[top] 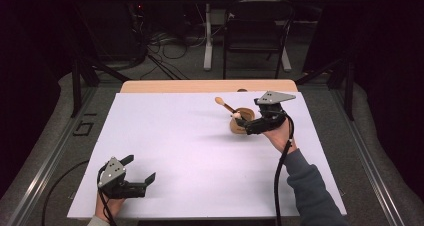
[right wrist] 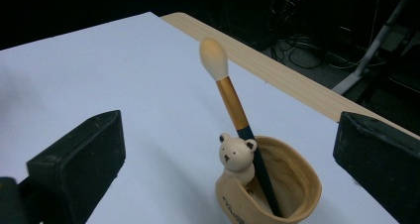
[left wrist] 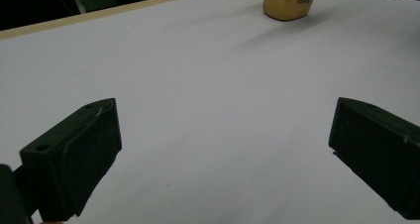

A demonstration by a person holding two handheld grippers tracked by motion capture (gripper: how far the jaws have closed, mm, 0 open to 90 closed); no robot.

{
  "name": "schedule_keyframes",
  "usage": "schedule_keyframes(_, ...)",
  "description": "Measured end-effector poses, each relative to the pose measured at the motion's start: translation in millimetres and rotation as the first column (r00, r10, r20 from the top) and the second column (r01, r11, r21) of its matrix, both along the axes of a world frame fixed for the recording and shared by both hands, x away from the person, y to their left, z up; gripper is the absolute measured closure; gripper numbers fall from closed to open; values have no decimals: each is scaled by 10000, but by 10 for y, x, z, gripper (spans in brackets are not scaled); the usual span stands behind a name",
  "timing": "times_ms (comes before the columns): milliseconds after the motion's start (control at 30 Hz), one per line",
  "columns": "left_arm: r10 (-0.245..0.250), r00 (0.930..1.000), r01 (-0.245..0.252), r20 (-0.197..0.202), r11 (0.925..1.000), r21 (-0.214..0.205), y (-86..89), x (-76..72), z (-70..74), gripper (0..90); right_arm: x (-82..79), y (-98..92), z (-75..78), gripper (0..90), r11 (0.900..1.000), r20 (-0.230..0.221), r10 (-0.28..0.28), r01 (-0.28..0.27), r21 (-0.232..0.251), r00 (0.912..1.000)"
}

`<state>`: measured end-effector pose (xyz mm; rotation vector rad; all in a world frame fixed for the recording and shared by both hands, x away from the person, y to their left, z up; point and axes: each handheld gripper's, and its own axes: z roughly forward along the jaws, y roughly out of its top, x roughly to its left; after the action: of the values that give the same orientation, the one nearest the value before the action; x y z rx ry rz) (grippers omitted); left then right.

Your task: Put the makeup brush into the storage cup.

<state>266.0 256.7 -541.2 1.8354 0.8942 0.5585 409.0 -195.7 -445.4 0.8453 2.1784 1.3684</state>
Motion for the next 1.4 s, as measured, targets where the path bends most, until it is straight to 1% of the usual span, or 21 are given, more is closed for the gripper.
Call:
schedule_keyframes(33, 3, 10000, -3, -1, 10000, -9, 1, 1, 1, 0, 0, 0, 0, 0, 10000, 0, 0, 0, 0, 10000)
schedule_keyframes(67, 1, 10000, -1, -10, 10000, 2, 1, 1, 3, 0, -46, 2, 3, 0, 10000, 134, -12, 13, -81, 9999)
schedule_keyframes(100, 22, 10000, -22, -13, 10000, 18, -2, -1, 4, 0, -69, 4, 2, 0, 10000, 160, 2, -1, -85, 9999)
schedule_keyframes(267, -27, 10000, 27, 5, 10000, -5, -10, -3, 4, 0, -148, -7, -14, 0, 10000, 195, 22, -22, -10, 9998)
schedule_keyframes(400, -4, 10000, 4, 14, 10000, -11, -3, -7, 9, 0, -271, -26, -43, 0, 9997, 477, -144, 134, 210, 9988)
schedule_keyframes(433, -13, 10000, 13, 33, 10000, -6, -3, -8, 11, 0, -299, -22, -52, 0, 9995, 612, -274, 264, 181, 9977)
schedule_keyframes(467, -14, 10000, 15, 28, 10000, -26, -5, -6, 11, 0, -327, -24, -60, 0, 9995, 677, -281, 273, 129, 9973)
schedule_keyframes(600, -78, 10000, 78, 28, 10000, -23, -10, -2, 9, 0, -395, -38, -85, 0, 9991, 749, -390, 375, 210, 9964)
schedule_keyframes(700, -87, 10000, 87, 42, 10000, 4, -9, -6, 11, 0, -478, -59, -103, 0, 9981, 882, -564, 540, 288, 9945)
schedule_keyframes(767, -84, 9999, 84, 55, 10000, -11, -8, -7, 11, 0, -497, -67, -110, 0, 9973, 870, -666, 636, 360, 9940)
schedule_keyframes(800, -90, 9999, 90, 58, 10000, -14, -7, -10, 11, 0, -539, -90, -135, 0, 9960, 914, -751, 702, 550, 9930)
schedule_keyframes(833, -90, 9999, 90, 58, 10000, -14, -7, -10, 11, 0, -539, -90, -135, 0, 9960, 914, -751, 702, 550, 9930)
schedule_keyframes(1000, -131, 9999, 131, 51, 9999, 10, -25, -9, 7, 0, -678, -121, -188, 0, 9949, 1240, -793, 708, 716, 9891)
schedule_keyframes(1033, -136, 9999, 136, 53, 9999, 15, -25, -9, 7, 0, -702, -122, -195, 0, 9936, 1273, -943, 853, 746, 9874)
schedule_keyframes(1100, -134, 9999, 134, 43, 9999, 22, -24, -8, 6, 0, -735, -124, -218, 0, 9901, 1285, -1167, 1051, 932, 9848)
schedule_keyframes(1133, -134, 9999, 134, 43, 9999, 22, -24, -8, 6, 0, -755, -133, -229, 0, 9892, 1293, -1121, 982, 1090, 9852)
schedule_keyframes(1167, -132, 9999, 132, 39, 9999, 16, -23, -7, 5, 0, -755, -133, -229, 0, 9892, 1293, -1121, 982, 1090, 9852)
schedule_keyframes(1200, -142, 9999, 142, 41, 9999, -10, -23, -7, 4, 0, -789, -135, -249, 0, 9881, 1376, -1238, 1093, 1085, 9827)
schedule_keyframes(1300, -132, 9999, 132, 42, 9999, -3, -24, -7, 5, 0, -828, -150, -264, 0, 9880, 1357, -1216, 1067, 1118, 9833)
schedule_keyframes(1367, -150, 9999, 150, 9, 9999, 11, -28, -6, 4, 0, -887, -157, -282, 0, 9891, 1466, -1186, 1039, 1041, 9821)
schedule_keyframes(1400, -150, 9999, 150, 9, 9999, 11, -28, -6, 4, 0, -887, -157, -282, 0, 9891, 1466, -1186, 1039, 1041, 9821)
